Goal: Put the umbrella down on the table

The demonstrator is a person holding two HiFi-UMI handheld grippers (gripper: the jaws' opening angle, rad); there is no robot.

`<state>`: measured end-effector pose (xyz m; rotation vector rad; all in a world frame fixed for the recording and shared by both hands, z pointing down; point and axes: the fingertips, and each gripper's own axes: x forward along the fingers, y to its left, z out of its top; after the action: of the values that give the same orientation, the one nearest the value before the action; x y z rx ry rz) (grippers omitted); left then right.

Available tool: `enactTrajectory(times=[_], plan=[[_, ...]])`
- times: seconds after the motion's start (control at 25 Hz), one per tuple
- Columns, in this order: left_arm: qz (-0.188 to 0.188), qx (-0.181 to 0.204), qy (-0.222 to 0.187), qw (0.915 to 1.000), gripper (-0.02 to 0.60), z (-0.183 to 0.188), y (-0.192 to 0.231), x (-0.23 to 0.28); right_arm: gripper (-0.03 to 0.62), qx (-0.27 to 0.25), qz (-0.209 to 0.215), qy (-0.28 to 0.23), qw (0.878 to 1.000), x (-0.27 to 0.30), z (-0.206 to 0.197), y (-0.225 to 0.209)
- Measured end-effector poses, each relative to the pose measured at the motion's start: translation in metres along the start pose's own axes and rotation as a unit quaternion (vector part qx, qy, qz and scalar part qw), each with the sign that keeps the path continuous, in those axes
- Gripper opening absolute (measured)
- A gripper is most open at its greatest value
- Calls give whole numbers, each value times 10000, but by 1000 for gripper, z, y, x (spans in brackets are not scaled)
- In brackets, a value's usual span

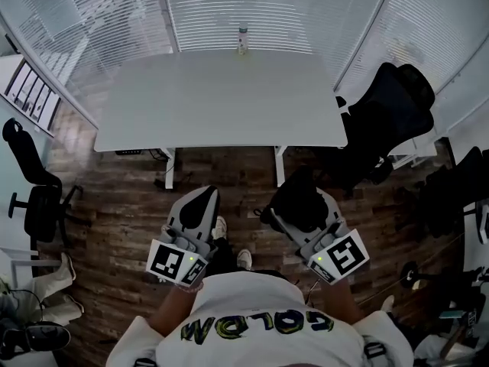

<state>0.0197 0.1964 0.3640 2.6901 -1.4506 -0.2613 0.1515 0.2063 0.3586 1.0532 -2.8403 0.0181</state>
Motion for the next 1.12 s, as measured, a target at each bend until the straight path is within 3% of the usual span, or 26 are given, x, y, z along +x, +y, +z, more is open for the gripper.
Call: enactTrajectory(times=[0.4,1.12], plan=[[-23,-38,-7,10000,11,2,59,38,253,-13,-17,32,10000,64,5,-30],[-119,-205,35,9997,11,15,253,97,253,-94,-112,153,9998,261,26,-60]])
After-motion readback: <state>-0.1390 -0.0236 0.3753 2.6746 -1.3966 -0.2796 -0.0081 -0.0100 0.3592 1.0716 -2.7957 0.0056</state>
